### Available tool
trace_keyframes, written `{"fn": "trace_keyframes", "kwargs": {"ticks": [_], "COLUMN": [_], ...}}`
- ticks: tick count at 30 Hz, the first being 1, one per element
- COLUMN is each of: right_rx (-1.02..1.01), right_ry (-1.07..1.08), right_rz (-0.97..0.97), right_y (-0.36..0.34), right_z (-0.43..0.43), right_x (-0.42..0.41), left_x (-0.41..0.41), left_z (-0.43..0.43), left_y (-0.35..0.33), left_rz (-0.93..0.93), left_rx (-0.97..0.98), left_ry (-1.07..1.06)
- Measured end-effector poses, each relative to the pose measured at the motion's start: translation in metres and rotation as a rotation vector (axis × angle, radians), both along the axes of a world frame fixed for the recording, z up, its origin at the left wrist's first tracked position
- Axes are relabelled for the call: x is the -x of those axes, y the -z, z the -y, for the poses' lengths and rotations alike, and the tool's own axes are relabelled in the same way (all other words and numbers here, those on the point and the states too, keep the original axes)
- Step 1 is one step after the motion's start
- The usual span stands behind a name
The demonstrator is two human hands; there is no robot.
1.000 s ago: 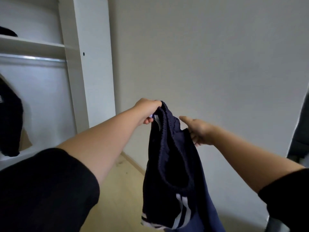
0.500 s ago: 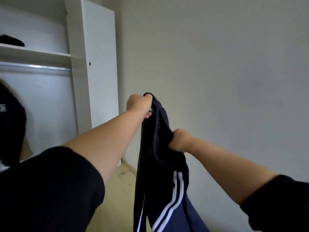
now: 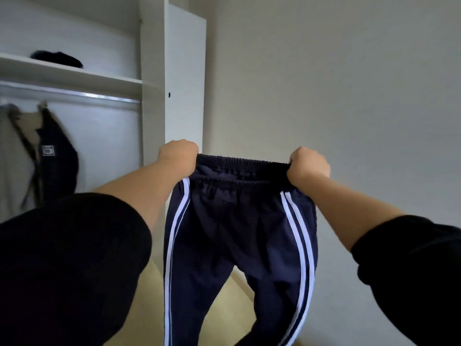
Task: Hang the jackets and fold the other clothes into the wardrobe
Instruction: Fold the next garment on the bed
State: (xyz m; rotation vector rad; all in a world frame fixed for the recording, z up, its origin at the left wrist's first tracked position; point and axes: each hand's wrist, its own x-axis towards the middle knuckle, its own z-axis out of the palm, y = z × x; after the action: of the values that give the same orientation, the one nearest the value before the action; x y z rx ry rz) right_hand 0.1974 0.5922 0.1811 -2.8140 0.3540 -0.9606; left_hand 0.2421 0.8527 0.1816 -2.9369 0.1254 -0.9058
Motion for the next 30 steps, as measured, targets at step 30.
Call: {"fn": "trace_keyframes", "kwargs": {"ticks": [30], "right_rx": [-0.407], "right_ry": [-0.478], "right_rz": [-0.222], "right_y": [0.007], "right_z": [0.024], "right_x": [0.019], "left_x": [0.019], "left_z": [0.008], "left_y": [0.011], "left_rz": [-0.606], "left_rx": [0.138], "left_ry": [0.294]}}
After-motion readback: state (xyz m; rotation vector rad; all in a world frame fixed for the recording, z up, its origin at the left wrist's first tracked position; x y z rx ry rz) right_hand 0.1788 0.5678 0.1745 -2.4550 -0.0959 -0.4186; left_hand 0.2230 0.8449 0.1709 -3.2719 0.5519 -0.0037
